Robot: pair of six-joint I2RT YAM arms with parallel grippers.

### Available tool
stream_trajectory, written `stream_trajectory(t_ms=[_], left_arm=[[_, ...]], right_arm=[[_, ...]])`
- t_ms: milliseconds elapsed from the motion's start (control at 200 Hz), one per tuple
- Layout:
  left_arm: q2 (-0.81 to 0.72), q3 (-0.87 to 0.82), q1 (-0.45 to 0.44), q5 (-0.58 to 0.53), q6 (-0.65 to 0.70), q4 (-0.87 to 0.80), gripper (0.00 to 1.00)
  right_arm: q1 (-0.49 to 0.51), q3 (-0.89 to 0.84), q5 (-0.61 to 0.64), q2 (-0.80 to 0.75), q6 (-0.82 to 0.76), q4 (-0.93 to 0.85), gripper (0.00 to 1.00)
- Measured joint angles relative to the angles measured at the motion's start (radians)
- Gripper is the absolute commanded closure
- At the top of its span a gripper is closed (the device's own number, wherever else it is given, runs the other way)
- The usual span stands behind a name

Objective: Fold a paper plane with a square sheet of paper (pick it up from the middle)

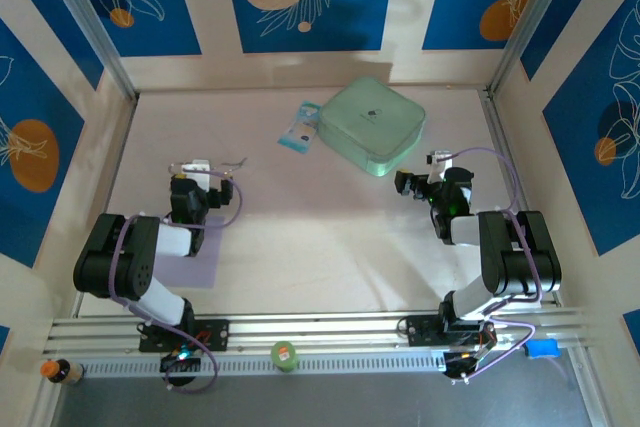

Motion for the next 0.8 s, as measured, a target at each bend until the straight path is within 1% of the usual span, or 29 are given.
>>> stream_trajectory(t_ms=[220,330,370,505,635,730,800], left_arm=[[-0.010,-0.025,0.000,0.018,0.000,0.038,0.00],[-0.090,-0.050,0.000,0.005,-0.002,-0.002,0.00],[-0.135,-0.049,0.000,0.002,-0.005,-0.036,0.00],[-0.320,0.010,0.000,-0.032,-0.069,-0.238,0.00],[-0.422,0.164,0.001,-0.075,-0.181,-0.522,0.00],[-0.465,0.293,0.001,-0.085,-0.279,-0.767,0.00],[-0.496,0.361,0.002,-0.074,-0.345,-0.922,0.00]], right_arm=[[0.032,-0.008,0.019,-0.004,-0.022,0.017,0.01],[0.051,-0.014,0.036,-0.050,-0.032,-0.014,0.01],[0.058,0.002,0.046,-0.091,-0.028,-0.089,0.01],[0.067,0.177,0.087,-0.196,0.043,-0.400,0.01],[0.082,0.294,0.107,-0.304,0.172,-0.617,0.01],[0.080,0.341,0.079,-0.382,0.303,-0.782,0.01],[0.063,0.340,-0.006,-0.437,0.379,-0.853,0.01]])
